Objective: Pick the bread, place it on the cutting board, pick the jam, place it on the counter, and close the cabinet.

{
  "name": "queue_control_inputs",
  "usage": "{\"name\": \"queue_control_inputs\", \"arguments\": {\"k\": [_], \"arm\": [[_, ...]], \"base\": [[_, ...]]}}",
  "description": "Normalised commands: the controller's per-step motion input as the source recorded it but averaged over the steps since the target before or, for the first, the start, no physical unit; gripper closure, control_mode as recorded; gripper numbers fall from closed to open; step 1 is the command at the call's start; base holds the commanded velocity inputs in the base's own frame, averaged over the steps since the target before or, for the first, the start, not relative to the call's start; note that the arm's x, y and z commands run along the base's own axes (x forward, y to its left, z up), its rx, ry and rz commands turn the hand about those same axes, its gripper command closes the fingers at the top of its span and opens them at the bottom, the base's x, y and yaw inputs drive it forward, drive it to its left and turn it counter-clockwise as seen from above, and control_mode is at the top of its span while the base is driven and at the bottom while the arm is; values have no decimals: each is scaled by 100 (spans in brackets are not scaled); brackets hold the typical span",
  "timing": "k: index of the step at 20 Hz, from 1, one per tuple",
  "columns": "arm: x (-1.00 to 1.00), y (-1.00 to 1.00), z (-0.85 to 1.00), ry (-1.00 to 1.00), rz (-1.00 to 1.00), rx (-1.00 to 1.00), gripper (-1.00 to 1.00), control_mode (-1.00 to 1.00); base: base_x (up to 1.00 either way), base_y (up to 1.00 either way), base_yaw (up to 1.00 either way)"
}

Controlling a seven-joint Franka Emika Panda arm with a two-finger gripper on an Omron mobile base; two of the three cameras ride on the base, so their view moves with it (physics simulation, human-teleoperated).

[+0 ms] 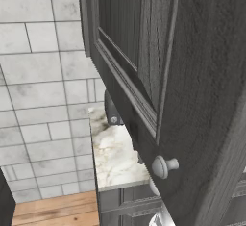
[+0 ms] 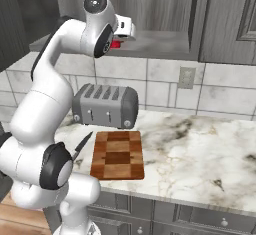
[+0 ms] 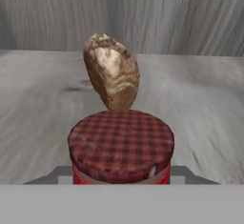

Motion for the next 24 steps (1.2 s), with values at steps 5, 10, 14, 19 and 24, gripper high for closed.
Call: {"name": "queue_control_inputs", "arguments": {"k": [5, 10, 14, 19, 24], "arm": [[-40, -35, -2, 0, 0, 0, 100, -100], [-37, -31, -9, 0, 0, 0, 100, -100], [-36, -25, -18, 0, 0, 0, 100, -100], [-32, -22, -26, 0, 0, 0, 100, -100], [-32, -22, -28, 0, 0, 0, 100, -100]], "base": [[0, 0, 0], [0, 0, 0], [0, 0, 0], [0, 0, 0], [0, 0, 0]]}}
